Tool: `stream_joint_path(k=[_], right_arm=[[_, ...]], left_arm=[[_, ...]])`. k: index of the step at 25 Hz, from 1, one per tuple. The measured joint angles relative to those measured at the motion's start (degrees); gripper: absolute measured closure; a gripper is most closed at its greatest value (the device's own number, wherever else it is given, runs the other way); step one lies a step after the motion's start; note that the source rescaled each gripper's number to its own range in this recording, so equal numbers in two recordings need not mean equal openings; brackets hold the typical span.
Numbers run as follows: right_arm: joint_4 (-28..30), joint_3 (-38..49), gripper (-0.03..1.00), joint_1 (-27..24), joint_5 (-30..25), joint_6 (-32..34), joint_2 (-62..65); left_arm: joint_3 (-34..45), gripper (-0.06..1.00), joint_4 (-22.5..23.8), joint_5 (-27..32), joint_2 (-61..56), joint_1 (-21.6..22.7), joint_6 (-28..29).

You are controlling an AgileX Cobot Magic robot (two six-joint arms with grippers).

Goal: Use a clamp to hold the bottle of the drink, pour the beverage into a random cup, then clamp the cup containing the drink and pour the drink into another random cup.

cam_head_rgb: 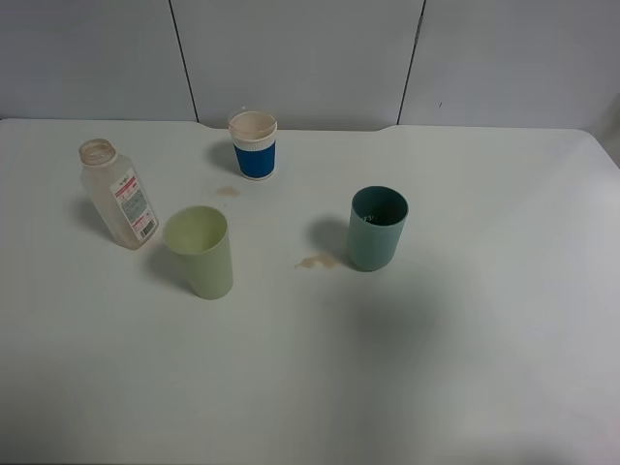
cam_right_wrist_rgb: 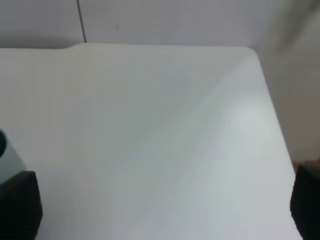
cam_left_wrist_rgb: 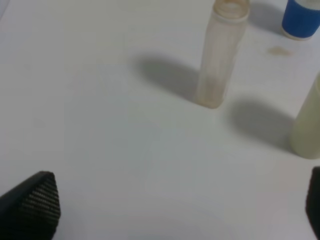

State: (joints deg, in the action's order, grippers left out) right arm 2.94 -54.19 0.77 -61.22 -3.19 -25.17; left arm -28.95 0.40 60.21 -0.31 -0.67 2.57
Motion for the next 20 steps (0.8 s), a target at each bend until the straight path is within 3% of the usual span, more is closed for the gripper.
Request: stream_joint_path(k=[10, 20], right_arm=[[-4.26, 14.83, -0.02, 0.00, 4.87, -2.31, 16.69], [-4.81, 17.09, -0.02, 0.00, 5.57, -3.37, 21.37]], left_arm=[[0.00, -0.06, 0.00, 0.12, 0.00, 0.00, 0.00], [0.00, -0.06, 0.00, 0.12, 0.00, 0.00, 0.00]])
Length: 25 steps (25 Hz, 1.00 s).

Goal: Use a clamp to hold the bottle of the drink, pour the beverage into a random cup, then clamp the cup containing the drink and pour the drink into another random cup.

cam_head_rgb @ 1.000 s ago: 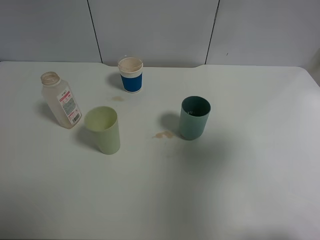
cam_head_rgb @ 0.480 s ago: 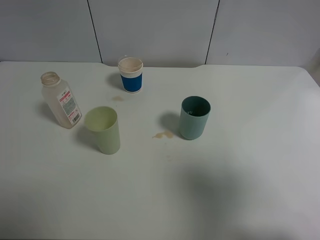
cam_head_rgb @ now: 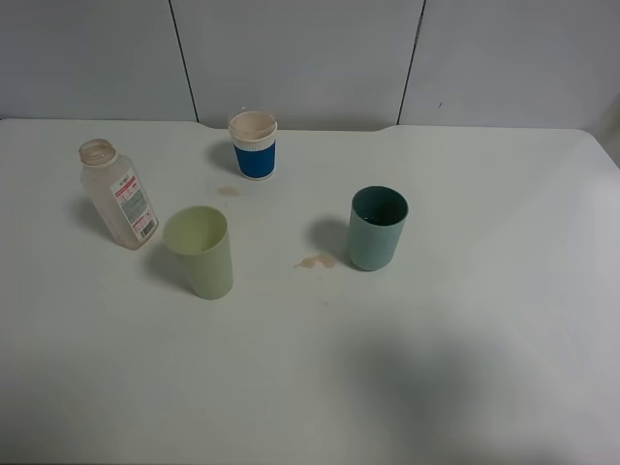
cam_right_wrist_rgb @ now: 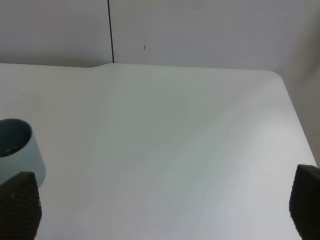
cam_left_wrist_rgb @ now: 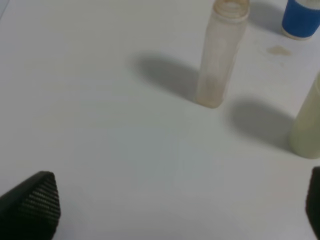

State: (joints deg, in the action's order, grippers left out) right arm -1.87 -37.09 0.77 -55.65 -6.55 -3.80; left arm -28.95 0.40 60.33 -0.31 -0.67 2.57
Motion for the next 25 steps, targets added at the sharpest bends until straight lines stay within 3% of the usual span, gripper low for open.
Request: stream_joint_path(k=[6, 10, 25], right_arm=[[-0.06, 0.00, -0.02, -0.80, 0.07, 0.10, 0.00], [-2.36, 0.00, -0.02, -4.06, 0.07, -1.82, 0.00], [-3.22, 2.55, -0.02, -4.06, 0.00, -4.36, 3.97]], left_arm=[[0.00, -0.06, 0.00, 0.00, 0.00, 0.00, 0.00], [0.00, -0.06, 0.00, 0.00, 0.00, 0.00, 0.00], [0.00, -0.06, 0.00, 0.00, 0.00, 0.00, 0.00]])
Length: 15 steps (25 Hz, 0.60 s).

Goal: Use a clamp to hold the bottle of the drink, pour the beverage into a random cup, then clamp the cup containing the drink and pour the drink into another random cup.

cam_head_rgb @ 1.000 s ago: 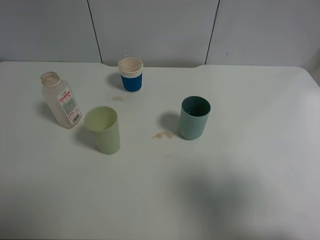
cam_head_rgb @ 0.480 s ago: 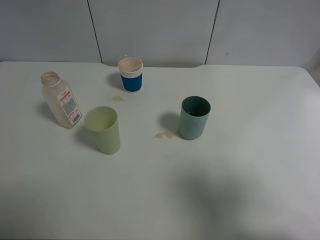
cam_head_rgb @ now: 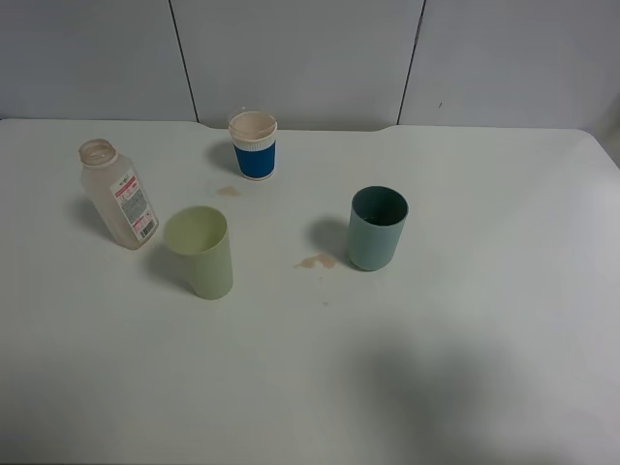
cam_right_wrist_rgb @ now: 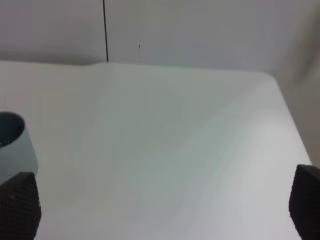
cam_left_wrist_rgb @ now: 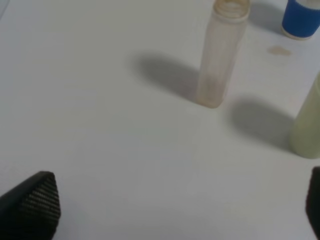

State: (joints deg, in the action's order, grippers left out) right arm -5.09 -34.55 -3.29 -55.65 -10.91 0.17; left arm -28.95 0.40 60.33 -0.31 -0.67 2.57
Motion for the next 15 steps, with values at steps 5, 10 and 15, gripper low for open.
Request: stream_joint_path(k=[5, 10, 15], right_arm=[[-0.84, 4.19, -0.02, 0.00, -0.21, 0.00, 0.00], [-1.03, 4.19, -0.02, 0.00, -1.02, 0.01, 0.00], [0.61, 5.64, -0.02, 0.00, -5.30, 2.59, 0.00]], left_arm=[[0.00, -0.06, 0.00, 0.00, 0.00, 0.00, 0.00], [0.00, -0.06, 0.00, 0.00, 0.00, 0.00, 0.00], [0.00, -0.06, 0.00, 0.00, 0.00, 0.00, 0.00]])
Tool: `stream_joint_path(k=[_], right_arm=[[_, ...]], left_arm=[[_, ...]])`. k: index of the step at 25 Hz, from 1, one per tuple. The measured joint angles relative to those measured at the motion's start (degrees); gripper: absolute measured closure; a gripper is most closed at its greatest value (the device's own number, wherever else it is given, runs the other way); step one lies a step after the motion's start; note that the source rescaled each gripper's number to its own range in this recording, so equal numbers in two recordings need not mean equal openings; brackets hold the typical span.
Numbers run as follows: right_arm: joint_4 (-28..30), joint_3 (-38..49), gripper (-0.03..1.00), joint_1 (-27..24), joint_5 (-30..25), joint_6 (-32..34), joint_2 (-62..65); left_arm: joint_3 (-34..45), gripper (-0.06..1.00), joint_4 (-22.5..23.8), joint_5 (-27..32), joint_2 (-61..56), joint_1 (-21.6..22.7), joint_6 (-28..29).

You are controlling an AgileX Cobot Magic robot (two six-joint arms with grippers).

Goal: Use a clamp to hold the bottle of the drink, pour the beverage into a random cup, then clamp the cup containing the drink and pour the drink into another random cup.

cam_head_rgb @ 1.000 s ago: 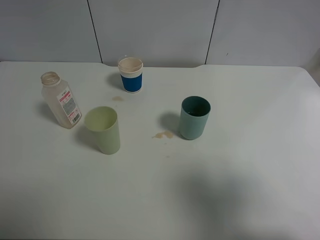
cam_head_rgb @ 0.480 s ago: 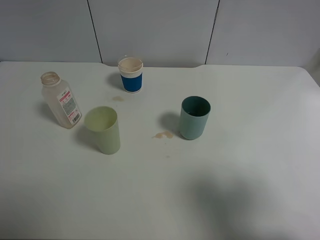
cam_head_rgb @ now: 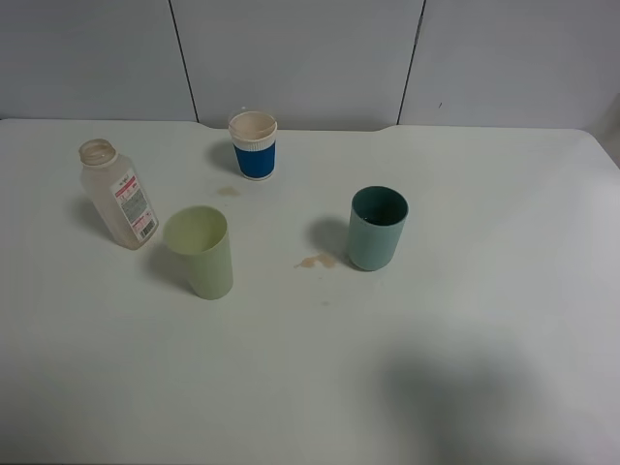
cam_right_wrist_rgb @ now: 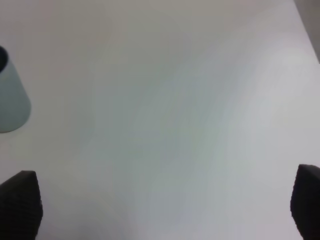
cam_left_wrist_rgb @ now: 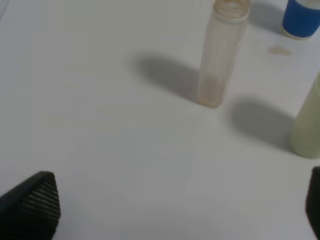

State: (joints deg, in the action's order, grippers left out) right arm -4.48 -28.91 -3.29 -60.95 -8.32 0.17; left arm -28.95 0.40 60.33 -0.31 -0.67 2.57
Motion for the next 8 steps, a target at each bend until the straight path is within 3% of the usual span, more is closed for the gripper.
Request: stream_joint_path(k=[8], right_arm=[[7.04, 0.11, -0.02, 0.00, 0.00, 9.34, 0.00]], left_arm=[[0.00, -0.06, 0.00, 0.00, 0.00, 0.00, 0.00]])
